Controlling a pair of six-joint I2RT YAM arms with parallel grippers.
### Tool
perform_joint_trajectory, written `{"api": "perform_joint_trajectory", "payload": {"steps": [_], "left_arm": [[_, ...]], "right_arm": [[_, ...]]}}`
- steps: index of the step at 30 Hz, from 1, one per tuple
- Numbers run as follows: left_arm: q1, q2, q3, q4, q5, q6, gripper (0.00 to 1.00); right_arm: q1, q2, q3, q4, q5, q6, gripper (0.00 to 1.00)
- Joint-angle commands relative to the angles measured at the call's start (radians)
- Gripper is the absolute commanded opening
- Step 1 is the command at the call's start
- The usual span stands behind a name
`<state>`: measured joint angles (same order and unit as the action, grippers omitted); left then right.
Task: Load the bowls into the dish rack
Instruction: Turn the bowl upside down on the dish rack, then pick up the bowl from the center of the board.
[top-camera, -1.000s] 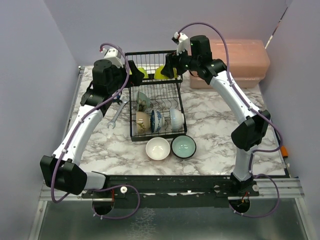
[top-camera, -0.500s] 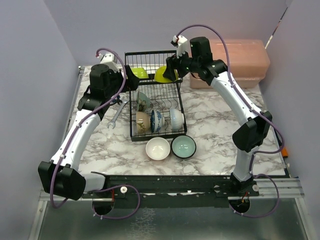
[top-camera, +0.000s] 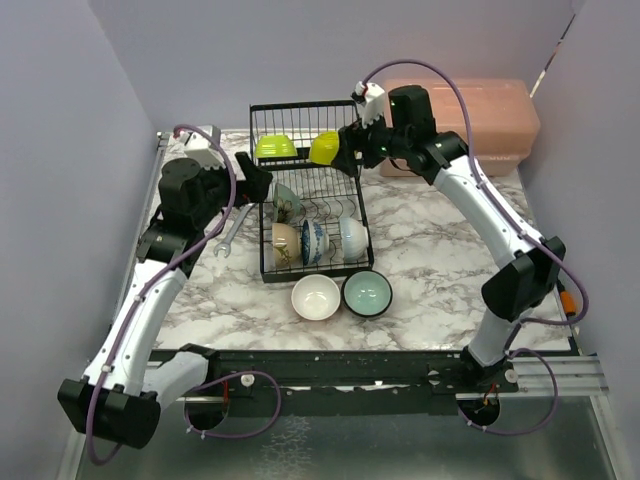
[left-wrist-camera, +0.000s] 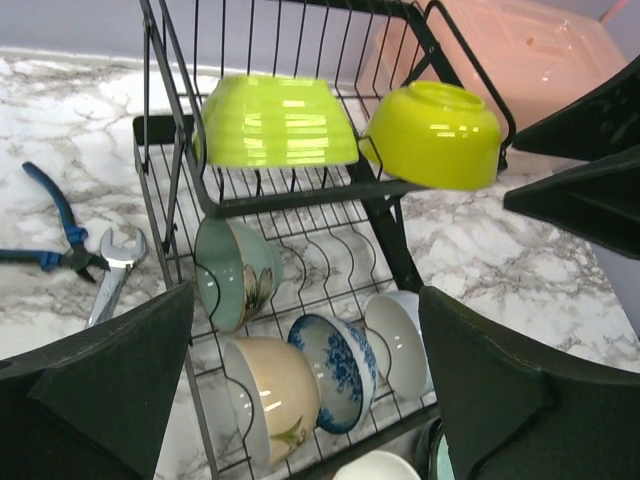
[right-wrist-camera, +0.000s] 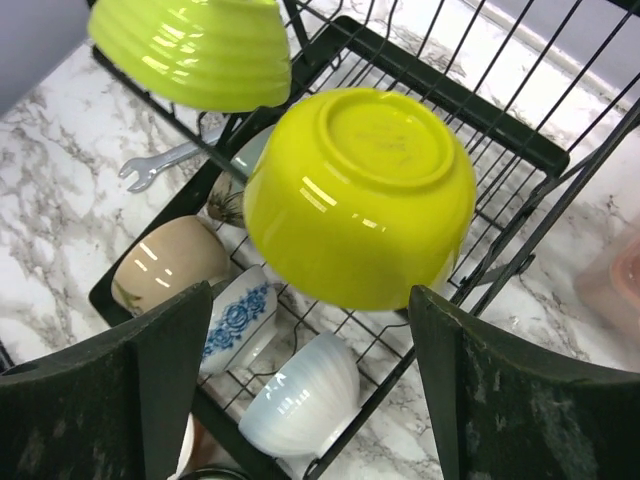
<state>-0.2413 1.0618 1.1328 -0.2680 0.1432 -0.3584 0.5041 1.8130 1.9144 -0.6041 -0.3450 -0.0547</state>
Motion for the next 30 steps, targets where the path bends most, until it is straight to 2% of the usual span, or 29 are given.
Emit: {"api": "perform_joint_trajectory", "payload": {"steps": [1, 6, 15, 23, 30], "left_arm": [[0.003, -0.094, -0.106, -0.004, 0.044, -0.022, 0.94], [0.004, -0.188, -0.258, -0.006, 0.114, -0.106, 0.92], [-0.034, -0.282, -0.484, -0.009, 0.274, -0.245, 0.81], [-0.205, -0.259, -0.529, -0.012, 0.24, -0.248, 0.76], [-0.402, -0.155, -0.484, -0.021, 0.128, -0.185, 0.74]], "right_arm": [[0.007, -0.132, -0.112, 0.092, -0.031, 0.067, 0.85], [0.003, -0.241, -0.291, 0.162, -0.05, 0.169, 0.87], [-0.063, -0.43, -0.708, 0.286, -0.136, 0.318, 0.87], [-0.225, -0.527, -0.993, 0.359, -0.264, 0.436, 0.86], [-0.287, -0.557, -1.108, 0.387, -0.285, 0.494, 0.86]]}}
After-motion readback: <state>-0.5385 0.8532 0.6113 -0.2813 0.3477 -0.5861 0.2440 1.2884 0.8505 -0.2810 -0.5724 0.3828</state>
